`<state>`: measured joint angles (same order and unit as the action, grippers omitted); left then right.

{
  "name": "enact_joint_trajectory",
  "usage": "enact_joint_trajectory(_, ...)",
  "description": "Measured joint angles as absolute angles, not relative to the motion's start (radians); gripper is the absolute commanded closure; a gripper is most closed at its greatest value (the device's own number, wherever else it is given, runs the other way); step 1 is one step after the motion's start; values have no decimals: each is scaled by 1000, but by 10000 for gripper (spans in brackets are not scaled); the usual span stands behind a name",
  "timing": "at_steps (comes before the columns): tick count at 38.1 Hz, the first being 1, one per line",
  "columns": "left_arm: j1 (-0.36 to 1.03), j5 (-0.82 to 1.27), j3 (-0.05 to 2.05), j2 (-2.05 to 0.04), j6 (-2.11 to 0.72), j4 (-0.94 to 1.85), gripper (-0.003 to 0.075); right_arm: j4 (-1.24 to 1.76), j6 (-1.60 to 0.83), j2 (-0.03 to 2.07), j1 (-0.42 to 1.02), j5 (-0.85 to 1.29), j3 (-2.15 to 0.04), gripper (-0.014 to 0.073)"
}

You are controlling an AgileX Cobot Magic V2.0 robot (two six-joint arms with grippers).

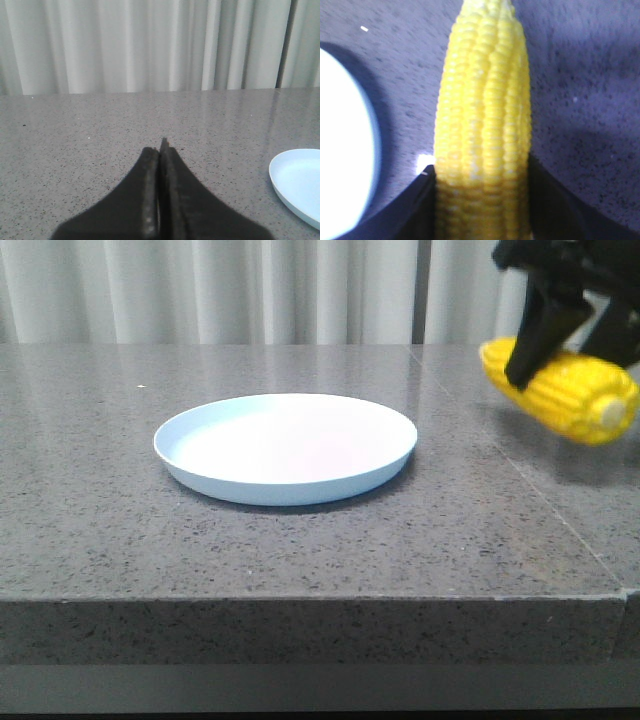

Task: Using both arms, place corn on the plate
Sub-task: 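Carry the corn with the right gripper over the plate and lower it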

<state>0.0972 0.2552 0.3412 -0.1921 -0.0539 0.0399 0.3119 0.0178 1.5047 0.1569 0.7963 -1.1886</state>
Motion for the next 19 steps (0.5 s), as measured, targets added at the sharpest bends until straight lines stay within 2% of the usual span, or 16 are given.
enact_joint_trajectory(5,97,255,341,-192,-54,40,741,238,69,1500,201,852,-1275,461)
enact_joint_trajectory(19,97,255,341,-192,-55,40,741,61,302,1581,518,879,-1456,461)
